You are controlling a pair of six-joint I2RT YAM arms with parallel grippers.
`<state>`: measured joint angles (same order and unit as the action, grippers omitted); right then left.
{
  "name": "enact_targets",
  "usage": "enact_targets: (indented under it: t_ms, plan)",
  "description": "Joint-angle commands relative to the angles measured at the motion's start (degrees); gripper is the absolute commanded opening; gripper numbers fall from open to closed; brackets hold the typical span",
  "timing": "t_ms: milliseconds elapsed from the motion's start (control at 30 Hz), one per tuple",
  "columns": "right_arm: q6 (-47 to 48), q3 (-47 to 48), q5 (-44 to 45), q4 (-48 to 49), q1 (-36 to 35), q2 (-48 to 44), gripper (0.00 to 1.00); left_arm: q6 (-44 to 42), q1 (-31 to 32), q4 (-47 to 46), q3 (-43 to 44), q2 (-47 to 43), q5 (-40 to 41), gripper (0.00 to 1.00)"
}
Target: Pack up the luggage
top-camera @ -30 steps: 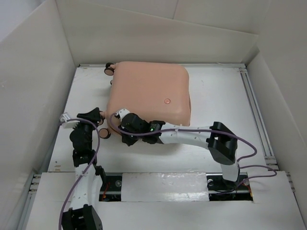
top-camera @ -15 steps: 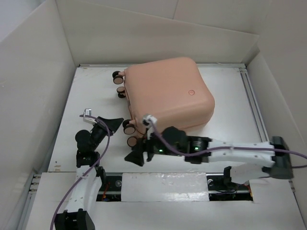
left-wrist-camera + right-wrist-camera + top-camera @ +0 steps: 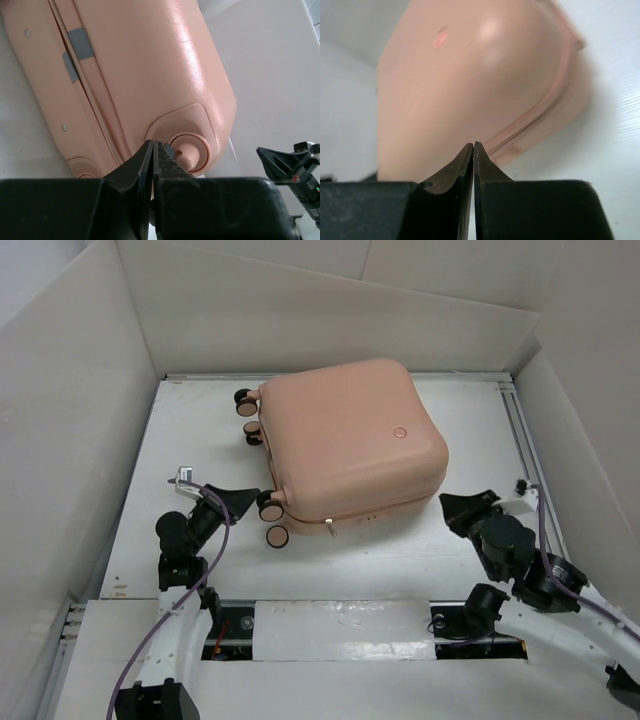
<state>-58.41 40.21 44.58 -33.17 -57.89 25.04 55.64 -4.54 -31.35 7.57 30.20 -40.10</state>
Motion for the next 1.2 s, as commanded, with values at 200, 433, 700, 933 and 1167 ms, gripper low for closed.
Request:
enact_targets:
  t_ms: [200, 433, 700, 933, 1167]
  plan:
    - [7.07, -1.01, -7.97, 4.24, 26.90, 12.38, 0.06, -1.14, 0.05, -0.83, 3.58, -1.89, -3.76, 0.00]
    - [15.78, -1.71, -31.02, 21.73, 41.26, 24.07, 0.06, -9.23, 0.05, 14.21, 14.57, 0.56, 9.77, 0.38]
    - [21.76, 12.68, -47.64, 31.58, 43.65, 46.40, 0.07, 4.73, 0.05, 2.11, 17.47, 19.58, 16.01, 0.90]
    - [27.03, 17.29, -52.57, 32.11, 44.87, 51.09, 0.16, 17.98, -3.36, -19.06, 25.82, 45.36, 9.86, 0.96]
    - [27.56, 5.88, -53.01, 30.89, 43.74, 34.84, 0.52, 18.89, -5.22, -27.61, 27.41, 47.50, 18.03, 1.00]
